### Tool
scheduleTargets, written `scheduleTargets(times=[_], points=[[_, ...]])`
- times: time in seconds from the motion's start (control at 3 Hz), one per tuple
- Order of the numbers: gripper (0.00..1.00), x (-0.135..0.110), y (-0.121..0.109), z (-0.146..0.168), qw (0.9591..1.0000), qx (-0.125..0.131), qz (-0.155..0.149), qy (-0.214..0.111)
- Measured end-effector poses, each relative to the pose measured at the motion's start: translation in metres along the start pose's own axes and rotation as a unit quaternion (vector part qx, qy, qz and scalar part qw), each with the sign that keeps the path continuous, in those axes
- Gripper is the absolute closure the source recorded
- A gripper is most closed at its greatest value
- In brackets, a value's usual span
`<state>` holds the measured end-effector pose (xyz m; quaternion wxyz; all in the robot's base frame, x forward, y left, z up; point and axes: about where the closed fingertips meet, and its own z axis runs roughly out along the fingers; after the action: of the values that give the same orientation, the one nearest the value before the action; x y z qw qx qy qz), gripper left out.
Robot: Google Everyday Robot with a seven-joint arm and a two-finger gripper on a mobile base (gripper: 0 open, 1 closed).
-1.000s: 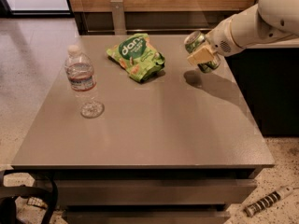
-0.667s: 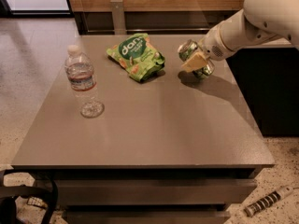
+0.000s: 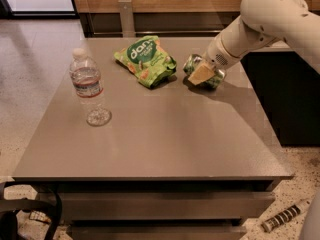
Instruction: Knock green can over
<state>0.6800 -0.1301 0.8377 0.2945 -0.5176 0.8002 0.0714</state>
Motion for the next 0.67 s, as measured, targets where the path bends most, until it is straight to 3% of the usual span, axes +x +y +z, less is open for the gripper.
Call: scheduleTargets(times=[0.67], points=[[1.00, 0.0003, 0.0026, 0.0050, 0.9998, -0.013, -0.003, 0.014]])
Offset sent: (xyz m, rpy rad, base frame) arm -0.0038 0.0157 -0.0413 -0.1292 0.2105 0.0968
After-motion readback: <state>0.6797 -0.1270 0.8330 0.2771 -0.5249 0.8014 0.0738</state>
